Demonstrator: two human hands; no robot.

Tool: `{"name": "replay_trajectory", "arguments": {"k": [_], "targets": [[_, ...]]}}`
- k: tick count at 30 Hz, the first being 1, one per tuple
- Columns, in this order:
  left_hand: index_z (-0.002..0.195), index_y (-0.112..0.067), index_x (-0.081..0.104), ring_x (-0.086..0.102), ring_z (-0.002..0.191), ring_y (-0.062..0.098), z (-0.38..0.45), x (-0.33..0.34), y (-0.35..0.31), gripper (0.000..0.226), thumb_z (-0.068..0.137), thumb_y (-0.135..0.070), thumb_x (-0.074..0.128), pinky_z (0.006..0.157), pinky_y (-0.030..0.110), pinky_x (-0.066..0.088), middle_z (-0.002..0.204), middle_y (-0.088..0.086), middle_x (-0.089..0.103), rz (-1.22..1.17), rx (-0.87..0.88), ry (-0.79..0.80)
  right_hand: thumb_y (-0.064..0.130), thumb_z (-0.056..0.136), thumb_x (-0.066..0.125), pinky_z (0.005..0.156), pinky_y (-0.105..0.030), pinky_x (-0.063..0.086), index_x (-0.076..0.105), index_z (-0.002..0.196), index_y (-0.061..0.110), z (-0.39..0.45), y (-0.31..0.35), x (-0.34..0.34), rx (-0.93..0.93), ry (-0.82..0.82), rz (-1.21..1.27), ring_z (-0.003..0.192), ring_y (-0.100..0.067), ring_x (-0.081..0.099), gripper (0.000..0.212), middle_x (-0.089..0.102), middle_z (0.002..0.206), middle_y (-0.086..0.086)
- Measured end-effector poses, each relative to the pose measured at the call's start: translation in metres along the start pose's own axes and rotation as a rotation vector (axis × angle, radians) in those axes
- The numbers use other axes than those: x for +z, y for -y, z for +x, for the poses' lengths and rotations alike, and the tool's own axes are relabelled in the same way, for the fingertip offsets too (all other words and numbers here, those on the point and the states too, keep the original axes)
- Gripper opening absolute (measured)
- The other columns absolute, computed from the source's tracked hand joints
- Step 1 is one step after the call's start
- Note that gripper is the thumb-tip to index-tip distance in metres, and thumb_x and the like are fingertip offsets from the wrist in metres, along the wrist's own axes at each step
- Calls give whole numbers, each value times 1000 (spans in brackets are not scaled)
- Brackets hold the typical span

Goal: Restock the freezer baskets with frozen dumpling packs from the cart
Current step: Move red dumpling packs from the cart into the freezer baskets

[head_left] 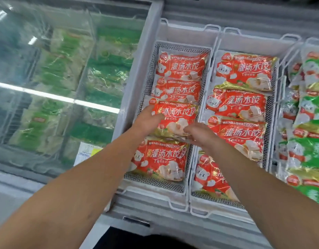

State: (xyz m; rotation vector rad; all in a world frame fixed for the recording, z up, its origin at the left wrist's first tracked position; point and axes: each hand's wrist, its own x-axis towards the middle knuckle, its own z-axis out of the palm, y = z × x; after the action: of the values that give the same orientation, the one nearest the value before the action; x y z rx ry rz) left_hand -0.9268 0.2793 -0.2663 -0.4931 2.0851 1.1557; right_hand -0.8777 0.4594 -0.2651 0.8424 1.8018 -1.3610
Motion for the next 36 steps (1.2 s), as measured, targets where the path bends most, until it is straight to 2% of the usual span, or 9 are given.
{"name": "replay_trajectory", "arguments": {"k": [3,6,9,13,17,21,23,28,36], "targets": [[129,-13,60,63,114,24,-47,-4,5,43,89,-28,65,105,43,46,126,3,66,82,116,9,20,95,57,99,-47,46,64,105,6,-45,-9,7,-92,-67,-84,96,-25,58,18,59,93,-3],[137,-13,55,58,123,25,-84,-5,17,62,83,-40,65,109,44,43,136,5,61,140,205,41,25,95,61,105,-47,44,58,123,10,-83,-21,10,-158,-151,-129,111,-24,54,32,58,117,-4],[145,-14,49,54,128,23,-120,-10,40,62,90,-37,66,109,34,40,141,5,56,227,285,79,29,96,62,102,-41,44,58,116,13,-125,-42,24,-195,-242,-153,111,-22,53,26,58,126,-5],[144,-15,50,58,121,25,-163,-21,75,64,87,-39,65,106,40,46,137,6,59,310,431,94,35,95,62,102,-41,46,56,132,10,-179,-76,57,-260,-376,-222,116,-27,56,45,59,131,-9],[140,-17,55,62,111,20,-213,-32,109,51,92,-35,64,98,36,50,135,3,62,371,558,134,31,92,63,91,-33,44,54,137,11,-235,-122,96,-308,-501,-252,114,-26,57,49,59,133,-9],[142,-14,53,56,126,25,-264,-30,142,55,92,-33,64,109,41,44,141,6,58,425,642,181,29,93,61,95,-30,42,54,137,11,-288,-172,131,-313,-613,-289,123,-26,54,48,58,137,-9],[144,-14,51,54,129,26,-286,-25,154,55,94,-33,62,108,36,43,145,6,55,513,700,171,25,93,61,97,-30,42,54,137,11,-309,-196,140,-321,-657,-309,124,-26,54,47,58,137,-8],[148,-18,45,53,130,25,-339,7,190,59,94,-34,60,107,37,42,150,3,50,640,786,229,27,90,61,100,-36,45,55,135,11,-363,-272,151,-240,-772,-388,122,-28,56,48,59,134,-10],[146,-18,48,53,131,24,-438,106,267,57,93,-33,61,109,32,39,147,3,54,748,891,313,28,87,62,100,-38,45,58,132,14,-449,-442,160,-103,-878,-307,119,-29,57,47,58,132,-10]]}}
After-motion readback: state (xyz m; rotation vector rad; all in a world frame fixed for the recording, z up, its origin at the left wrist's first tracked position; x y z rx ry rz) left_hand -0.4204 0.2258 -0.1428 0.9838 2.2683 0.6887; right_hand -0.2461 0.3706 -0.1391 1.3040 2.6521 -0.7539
